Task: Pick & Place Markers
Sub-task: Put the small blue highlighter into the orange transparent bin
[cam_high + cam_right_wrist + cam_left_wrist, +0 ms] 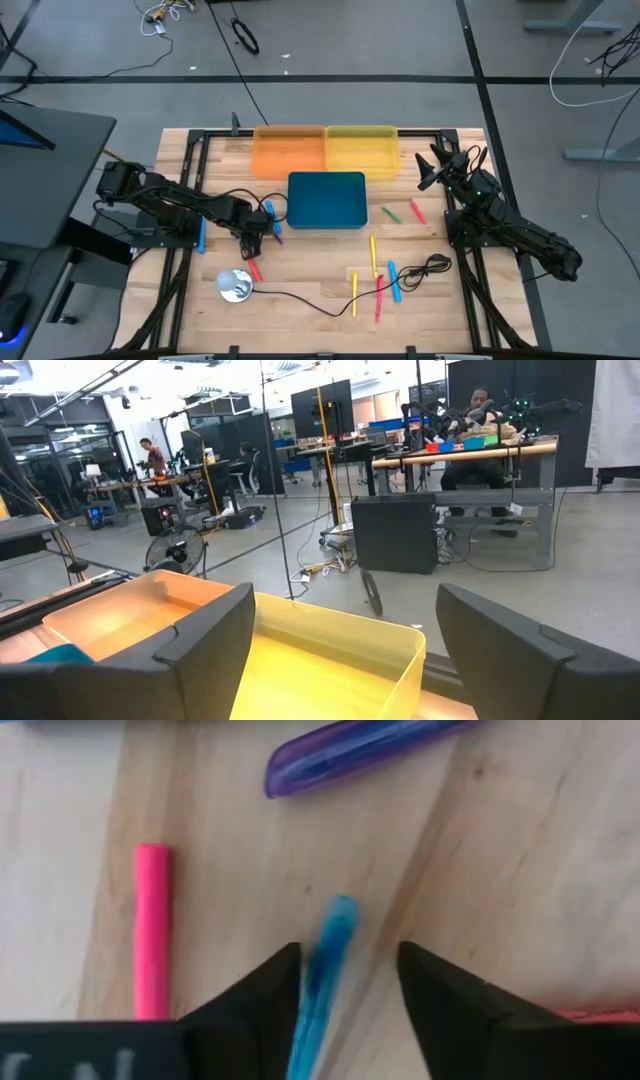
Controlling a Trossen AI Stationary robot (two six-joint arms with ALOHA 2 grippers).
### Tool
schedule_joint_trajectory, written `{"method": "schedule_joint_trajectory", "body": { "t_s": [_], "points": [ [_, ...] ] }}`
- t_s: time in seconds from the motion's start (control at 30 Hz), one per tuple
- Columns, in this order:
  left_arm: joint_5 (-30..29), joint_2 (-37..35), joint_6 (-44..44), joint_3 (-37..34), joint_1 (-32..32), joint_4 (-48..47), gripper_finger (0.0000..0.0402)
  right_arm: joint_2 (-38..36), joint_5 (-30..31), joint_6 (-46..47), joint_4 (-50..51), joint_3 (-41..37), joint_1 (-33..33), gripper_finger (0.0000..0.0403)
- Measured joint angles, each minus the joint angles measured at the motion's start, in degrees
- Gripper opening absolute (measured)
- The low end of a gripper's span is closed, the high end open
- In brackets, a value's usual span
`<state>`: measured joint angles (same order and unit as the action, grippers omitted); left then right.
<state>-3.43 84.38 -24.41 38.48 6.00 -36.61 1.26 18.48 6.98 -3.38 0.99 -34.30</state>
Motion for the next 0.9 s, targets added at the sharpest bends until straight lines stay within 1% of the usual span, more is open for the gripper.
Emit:
{"method": "schedule_joint_trajectory", "body": {
  "t_s": [0.3, 0.43, 0.7, 0.9],
  "points": [
    [1.4, 0.0, 0.0, 0.0, 0.0, 0.9, 0.0061, 0.0, 0.0, 0.0, 0.0, 0.0, 0.0, 0.0314],
    [1.5, 0.0, 0.0, 0.0, 0.0, 0.8, 0.0028, 0.0, 0.0, 0.0, 0.0, 0.0, 0.0, 0.0314],
    [1.4, 0.0, 0.0, 0.0, 0.0, 0.9, 0.0034, 0.0, 0.0, 0.0, 0.0, 0.0, 0.0, 0.0314],
    [1.9, -0.6, -0.3, 0.2, -0.1, 0.5, 0.0028, 0.0, 0.0, 0.0, 0.0, 0.0, 0.0, 0.0314]
  ]
}}
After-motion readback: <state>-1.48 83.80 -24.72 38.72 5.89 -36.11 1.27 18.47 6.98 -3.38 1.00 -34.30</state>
